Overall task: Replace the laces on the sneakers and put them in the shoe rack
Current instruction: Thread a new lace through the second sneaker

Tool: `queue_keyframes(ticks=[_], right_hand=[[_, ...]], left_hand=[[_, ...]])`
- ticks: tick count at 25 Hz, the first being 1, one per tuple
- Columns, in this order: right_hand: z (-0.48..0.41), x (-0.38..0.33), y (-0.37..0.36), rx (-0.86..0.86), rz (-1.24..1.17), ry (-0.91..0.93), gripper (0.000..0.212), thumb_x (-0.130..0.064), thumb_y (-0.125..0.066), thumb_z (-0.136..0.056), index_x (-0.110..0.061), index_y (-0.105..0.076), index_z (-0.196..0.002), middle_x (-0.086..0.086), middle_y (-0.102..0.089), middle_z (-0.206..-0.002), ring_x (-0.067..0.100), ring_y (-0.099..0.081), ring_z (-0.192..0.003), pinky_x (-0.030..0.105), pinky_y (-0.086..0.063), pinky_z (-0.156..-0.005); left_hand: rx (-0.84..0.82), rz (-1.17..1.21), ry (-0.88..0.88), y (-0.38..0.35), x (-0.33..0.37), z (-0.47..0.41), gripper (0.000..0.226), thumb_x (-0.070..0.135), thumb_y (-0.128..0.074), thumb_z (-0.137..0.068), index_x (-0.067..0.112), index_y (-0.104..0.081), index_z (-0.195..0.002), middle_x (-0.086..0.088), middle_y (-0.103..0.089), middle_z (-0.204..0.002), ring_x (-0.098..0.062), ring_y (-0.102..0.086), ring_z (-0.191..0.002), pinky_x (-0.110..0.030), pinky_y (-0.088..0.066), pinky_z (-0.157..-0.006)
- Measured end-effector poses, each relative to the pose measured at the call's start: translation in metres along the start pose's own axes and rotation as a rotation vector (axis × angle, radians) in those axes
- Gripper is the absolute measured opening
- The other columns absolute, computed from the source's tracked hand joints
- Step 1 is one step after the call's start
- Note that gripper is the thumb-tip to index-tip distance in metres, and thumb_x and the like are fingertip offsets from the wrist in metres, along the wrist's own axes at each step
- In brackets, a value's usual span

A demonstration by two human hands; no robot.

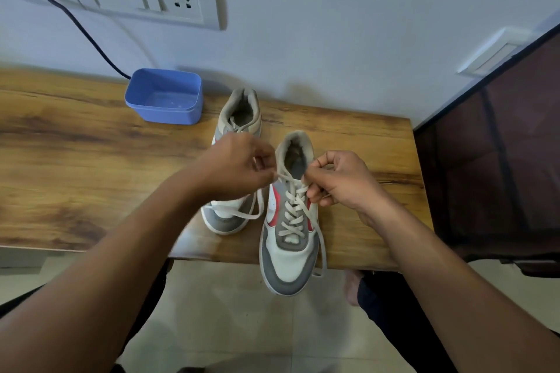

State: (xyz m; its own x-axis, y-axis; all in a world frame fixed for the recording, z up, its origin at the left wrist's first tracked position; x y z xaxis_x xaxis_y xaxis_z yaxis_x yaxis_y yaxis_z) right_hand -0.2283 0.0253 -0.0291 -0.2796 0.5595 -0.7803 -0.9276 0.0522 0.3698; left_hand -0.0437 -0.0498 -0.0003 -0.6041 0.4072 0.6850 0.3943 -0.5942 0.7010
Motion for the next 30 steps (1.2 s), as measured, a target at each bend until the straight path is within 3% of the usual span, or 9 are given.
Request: queue_keyframes(ticks=[6, 11, 14, 17, 20, 22, 25, 27, 30], right_hand=[[0.0, 0.002, 0.004, -0.005, -0.029, -0.035, 0.008, -0.017, -0.073, -0.089, -0.012, -0.069, -0.095, 0.01, -0.078, -0.072, 0.016, -0.072, -0.061, 0.03, -0.055, -0.06], [0.007, -0.005, 0.012, -0.02, 0.044, -0.018, 0.017, -0.028, -0.077, -0.092, -0.013, -0.069, -0.091, 0.007, -0.076, -0.07, 0.018, -0.074, -0.065, 0.032, -0.059, -0.063], [0.021, -0.011, 0.013, -0.086, -0.017, -0.04, 0.027, -0.038, -0.076, -0.095, -0.012, -0.067, -0.091, 0.009, -0.078, -0.076, 0.023, -0.077, -0.072, 0.032, -0.06, -0.064], [0.036, -0.013, -0.001, -0.156, -0.053, 0.0, 0.013, -0.016, -0.078, -0.094, -0.011, -0.066, -0.098, 0.008, -0.077, -0.077, 0.018, -0.075, -0.067, 0.03, -0.059, -0.059], [0.041, -0.007, 0.03, -0.062, -0.085, 0.018, 0.013, 0.0, -0.071, -0.093, -0.009, -0.066, -0.1, 0.01, -0.078, -0.08, 0.019, -0.075, -0.07, 0.035, -0.064, -0.065], [0.04, 0.001, 0.067, 0.098, 0.093, 0.045, 0.01, -0.004, -0.071, -0.093, -0.013, -0.07, -0.097, 0.006, -0.079, -0.082, 0.018, -0.077, -0.073, 0.041, -0.065, -0.075], [0.03, 0.013, 0.09, 0.201, 0.502, 0.048, 0.014, -0.014, -0.074, -0.09, -0.028, -0.074, -0.088, -0.006, -0.076, -0.09, 0.014, -0.074, -0.085, 0.039, -0.062, -0.081], [0.023, 0.014, 0.08, 0.199, 0.589, 0.079, 0.017, -0.016, -0.075, -0.091, -0.032, -0.074, -0.086, -0.012, -0.072, -0.094, 0.011, -0.069, -0.092, 0.032, -0.056, -0.078], [0.03, 0.006, 0.055, 0.243, 0.602, 0.243, 0.013, -0.019, -0.076, -0.09, -0.032, -0.074, -0.088, -0.017, -0.071, -0.091, 0.001, -0.065, -0.085, 0.026, -0.053, -0.074]], left_hand=[[0.021, 0.044, -0.015, 0.004, 0.005, 0.003, 0.012, 0.019, -0.075, -0.087, 0.018, -0.072, -0.076, 0.006, -0.071, -0.072, -0.004, -0.067, -0.074, -0.012, -0.047, -0.063], [-0.073, 0.161, -0.004, 0.01, 0.011, 0.009, 0.014, 0.022, -0.074, -0.092, 0.018, -0.073, -0.079, 0.004, -0.075, -0.073, -0.004, -0.068, -0.069, -0.015, -0.048, -0.063], [-0.161, 0.333, -0.029, 0.006, 0.03, 0.017, 0.013, 0.017, -0.073, -0.093, 0.011, -0.075, -0.082, -0.004, -0.076, -0.074, -0.019, -0.074, -0.071, -0.03, -0.059, -0.067], [-0.316, 0.334, -0.115, -0.009, 0.047, 0.027, 0.009, 0.016, -0.072, -0.095, 0.013, -0.08, -0.091, -0.007, -0.078, -0.083, -0.032, -0.074, -0.08, -0.048, -0.061, -0.079], [-0.072, 0.251, -0.079, 0.007, 0.029, 0.02, 0.011, 0.013, -0.072, -0.093, 0.02, -0.081, -0.094, 0.005, -0.078, -0.086, -0.011, -0.074, -0.082, -0.038, -0.061, -0.082], [0.112, 0.072, -0.086, 0.015, 0.02, 0.015, 0.019, 0.015, -0.074, -0.09, 0.03, -0.078, -0.103, 0.018, -0.074, -0.094, 0.001, -0.068, -0.086, -0.024, -0.056, -0.08], [0.048, -0.025, -0.137, -0.003, 0.02, 0.005, 0.025, 0.016, -0.074, -0.089, 0.03, -0.075, -0.109, 0.017, -0.068, -0.098, -0.002, -0.066, -0.083, -0.025, -0.053, -0.076], [-0.007, -0.118, -0.162, -0.016, 0.021, -0.003, 0.026, 0.015, -0.074, -0.088, 0.029, -0.076, -0.11, 0.012, -0.067, -0.104, -0.005, -0.064, -0.08, -0.024, -0.051, -0.072], [0.016, -0.155, -0.126, -0.02, 0.015, -0.014, 0.025, 0.011, -0.08, -0.083, 0.025, -0.077, -0.104, 0.01, -0.065, -0.1, -0.008, -0.06, -0.079, -0.01, -0.038, -0.065]])
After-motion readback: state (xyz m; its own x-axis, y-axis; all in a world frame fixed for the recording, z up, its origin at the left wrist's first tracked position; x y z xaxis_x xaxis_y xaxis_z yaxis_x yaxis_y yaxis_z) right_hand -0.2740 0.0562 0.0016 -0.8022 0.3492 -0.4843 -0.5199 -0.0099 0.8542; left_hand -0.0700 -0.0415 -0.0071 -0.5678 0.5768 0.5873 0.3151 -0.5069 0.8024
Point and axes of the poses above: each hand's wrist, its own z-axis away from the middle knuckle, its own y-axis out of the back of the hand, x = y × z, the point moved 4 cm from there along -z, towards the middle knuckle
